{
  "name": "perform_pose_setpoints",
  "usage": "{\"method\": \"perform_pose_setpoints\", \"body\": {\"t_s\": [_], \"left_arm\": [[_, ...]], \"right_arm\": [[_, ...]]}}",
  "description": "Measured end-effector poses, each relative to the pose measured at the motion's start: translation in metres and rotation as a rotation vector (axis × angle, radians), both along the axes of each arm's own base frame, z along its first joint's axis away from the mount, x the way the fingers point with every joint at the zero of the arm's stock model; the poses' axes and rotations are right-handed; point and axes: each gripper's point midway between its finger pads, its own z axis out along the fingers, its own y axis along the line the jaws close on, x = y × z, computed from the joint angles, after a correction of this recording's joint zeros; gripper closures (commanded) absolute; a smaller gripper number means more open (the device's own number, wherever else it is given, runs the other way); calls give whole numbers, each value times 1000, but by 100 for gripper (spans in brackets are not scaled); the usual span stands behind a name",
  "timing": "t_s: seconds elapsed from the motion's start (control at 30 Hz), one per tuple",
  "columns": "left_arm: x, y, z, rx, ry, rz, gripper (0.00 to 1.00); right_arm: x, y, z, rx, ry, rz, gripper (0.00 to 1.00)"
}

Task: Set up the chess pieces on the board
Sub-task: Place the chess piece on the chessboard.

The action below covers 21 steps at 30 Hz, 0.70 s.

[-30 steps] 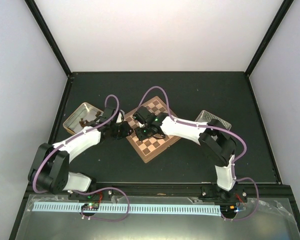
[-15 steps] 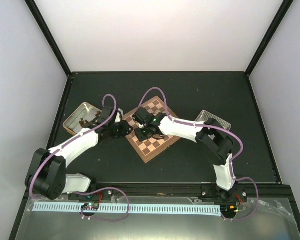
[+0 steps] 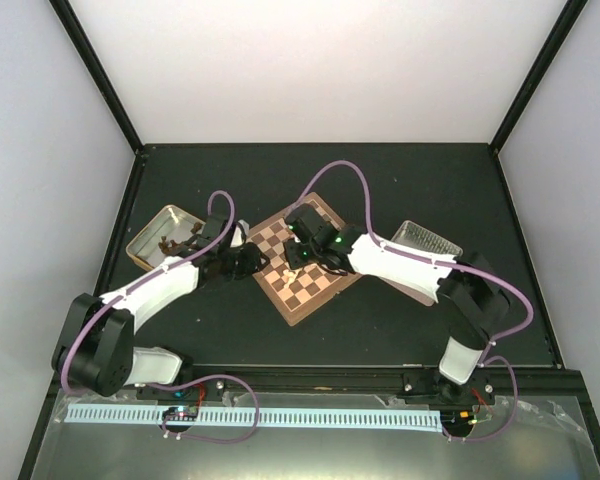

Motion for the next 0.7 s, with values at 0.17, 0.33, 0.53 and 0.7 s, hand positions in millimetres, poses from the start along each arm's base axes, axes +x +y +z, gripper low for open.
{"method": "perform_pose_setpoints", "body": {"t_s": [0.17,0.33,0.53,0.7], "left_arm": [[0,-3,-3,-11,10,-11,65],[0,-5,-4,-18,13,-16,65],[0,-6,-3,-27,11,-22,65],[0,-7,-3,-27,11,-23,65]], "right_arm": [[9,-48,-15,-65,-1,-127,87],[14,-92,-42,-155,38,-220,86],[18,-101,-53,-192,49,-246,85],[19,-103,-67,-223,68,-248,82]]}}
